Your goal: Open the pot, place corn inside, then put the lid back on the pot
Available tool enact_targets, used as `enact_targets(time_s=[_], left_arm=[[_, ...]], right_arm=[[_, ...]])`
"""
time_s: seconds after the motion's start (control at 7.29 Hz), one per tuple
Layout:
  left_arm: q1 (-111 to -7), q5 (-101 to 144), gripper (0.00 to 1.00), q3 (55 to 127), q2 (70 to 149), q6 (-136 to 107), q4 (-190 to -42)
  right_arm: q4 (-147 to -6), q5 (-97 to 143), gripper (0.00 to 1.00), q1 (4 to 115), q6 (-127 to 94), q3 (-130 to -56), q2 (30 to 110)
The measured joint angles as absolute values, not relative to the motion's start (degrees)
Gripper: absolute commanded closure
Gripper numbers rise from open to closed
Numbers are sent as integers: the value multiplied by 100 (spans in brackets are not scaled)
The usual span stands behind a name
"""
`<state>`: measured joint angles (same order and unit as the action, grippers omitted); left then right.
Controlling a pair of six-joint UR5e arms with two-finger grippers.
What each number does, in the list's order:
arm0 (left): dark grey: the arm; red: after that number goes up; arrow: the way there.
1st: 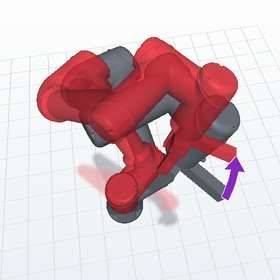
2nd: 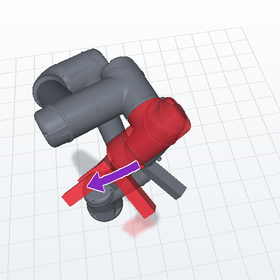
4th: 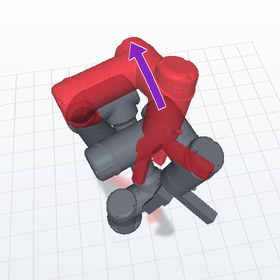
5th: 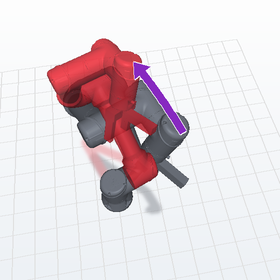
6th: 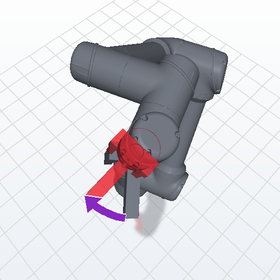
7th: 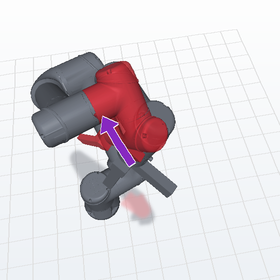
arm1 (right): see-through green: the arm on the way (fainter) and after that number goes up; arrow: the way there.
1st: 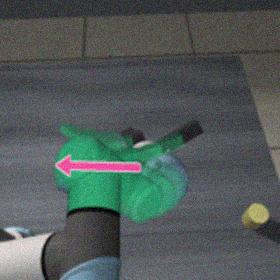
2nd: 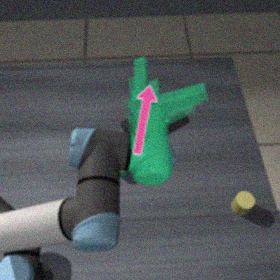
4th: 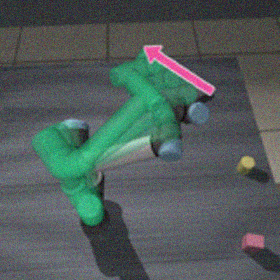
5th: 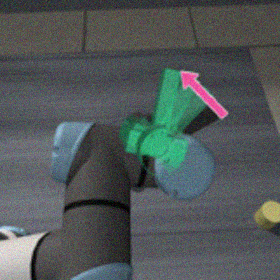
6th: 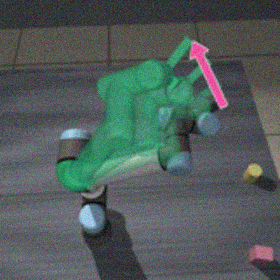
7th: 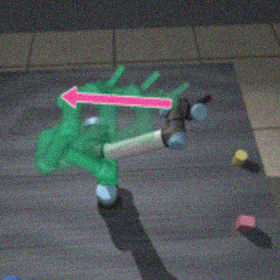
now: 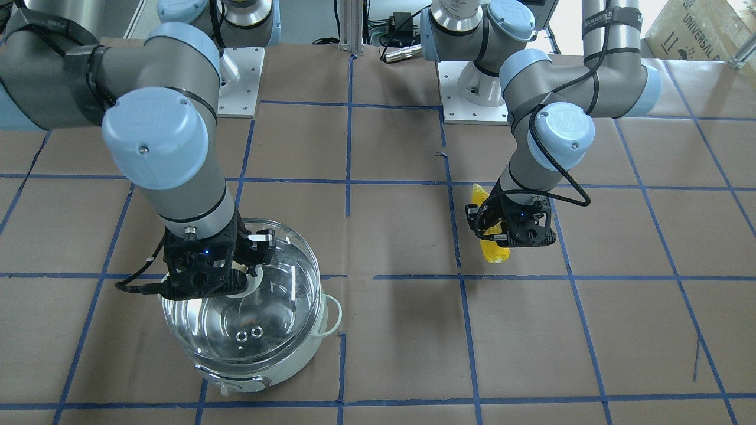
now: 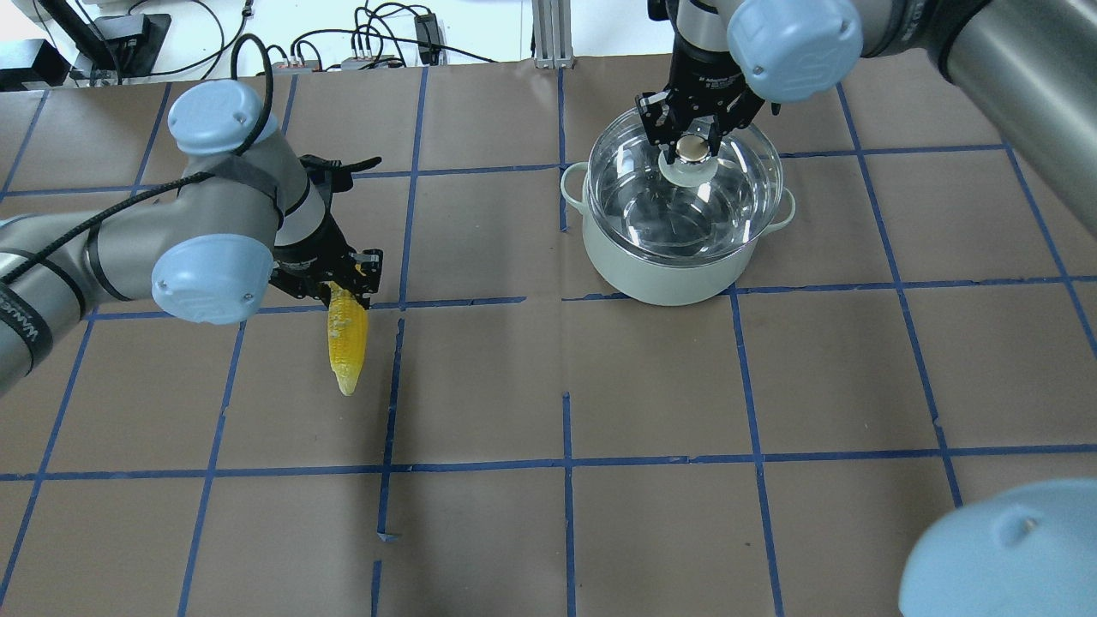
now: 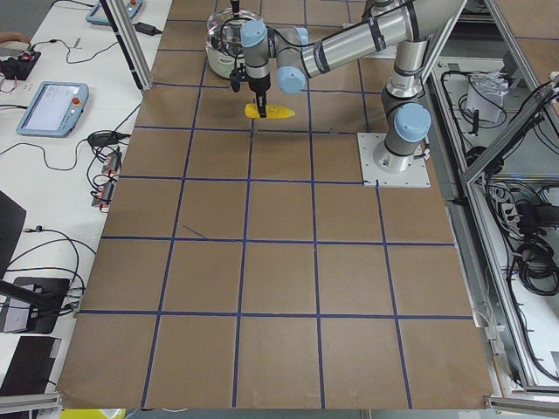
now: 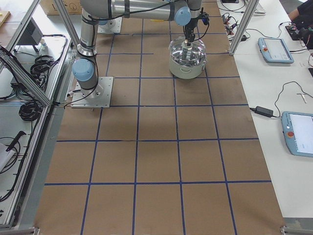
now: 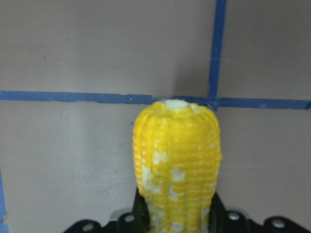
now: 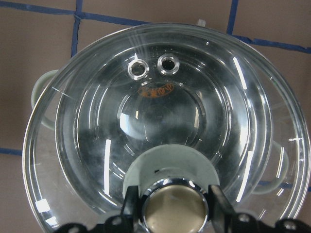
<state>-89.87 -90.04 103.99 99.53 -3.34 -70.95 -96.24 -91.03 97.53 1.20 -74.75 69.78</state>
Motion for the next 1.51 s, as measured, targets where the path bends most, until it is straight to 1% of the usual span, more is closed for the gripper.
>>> enact_targets(time_s=[0.27, 0.55, 0.69, 0.96, 1.51], left_arm=[[-9492, -8677, 97, 9503, 9998, -933, -7883], [-10102, -8347, 97, 8814, 10125, -1367, -8016], [-10362, -8297, 97, 8494, 10320, -1583, -7968], [-10745, -8288, 96, 7652, 11053, -1819, -7848], [-11384, -8378, 94, 5335, 12971, -2376, -7847]], right_arm=[[-9059, -9079, 72, 9628, 220, -7323, 7517], [-8225, -9081, 72, 9370, 258, -7444, 8153], [-8047, -9098, 72, 9224, 271, -7533, 8344], [-7927, -9119, 73, 9072, 335, -7664, 8512], [-7775, -9313, 73, 8972, 461, -8268, 8904]])
